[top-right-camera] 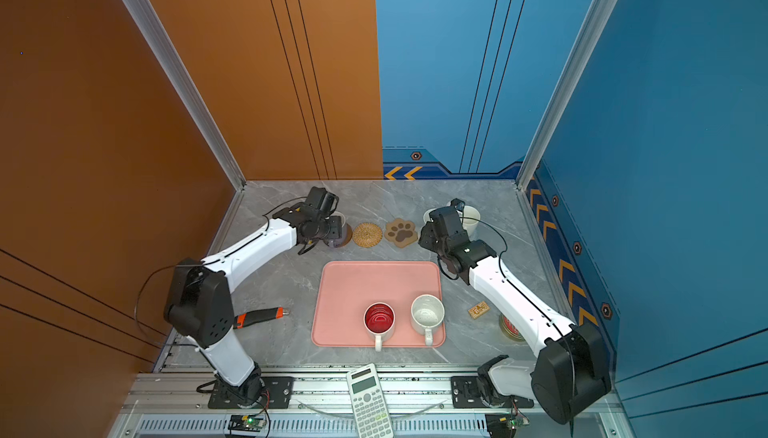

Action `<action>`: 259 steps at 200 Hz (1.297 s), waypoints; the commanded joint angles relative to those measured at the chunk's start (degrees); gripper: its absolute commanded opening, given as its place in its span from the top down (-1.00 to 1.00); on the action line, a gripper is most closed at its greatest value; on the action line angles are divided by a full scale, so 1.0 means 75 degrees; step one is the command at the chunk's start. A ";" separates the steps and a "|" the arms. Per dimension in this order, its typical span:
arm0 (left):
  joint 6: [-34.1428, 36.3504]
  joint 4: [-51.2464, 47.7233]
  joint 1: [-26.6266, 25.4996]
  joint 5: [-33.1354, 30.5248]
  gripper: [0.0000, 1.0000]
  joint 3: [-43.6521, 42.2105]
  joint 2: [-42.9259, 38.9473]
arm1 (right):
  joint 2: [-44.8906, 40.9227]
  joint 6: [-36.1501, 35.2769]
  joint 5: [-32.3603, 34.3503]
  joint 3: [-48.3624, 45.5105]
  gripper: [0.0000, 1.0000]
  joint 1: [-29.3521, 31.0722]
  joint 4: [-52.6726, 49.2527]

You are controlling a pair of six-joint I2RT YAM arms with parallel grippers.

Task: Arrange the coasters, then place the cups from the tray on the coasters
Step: 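Lower the purple mug onto the brown coaster beside the yellow mug, then open the left gripper and lift it while the right gripper moves over the speckled mug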

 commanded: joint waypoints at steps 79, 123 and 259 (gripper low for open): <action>-0.0104 0.3743 -0.1562 -0.1330 -0.56 -0.3887 -0.4212 | -0.1157 -0.0887 0.1428 0.1123 -0.18 0.1351 -0.3167; 0.0273 0.4775 -0.1643 -0.0548 -0.68 -0.4540 -0.4183 | -0.1644 -0.0329 0.2156 0.1016 -0.19 0.2767 -0.4871; 0.0372 0.5461 -0.1057 -0.0236 -0.90 -0.5477 -0.4678 | -0.2307 0.3663 0.1785 -0.0758 -0.27 0.5878 -0.6616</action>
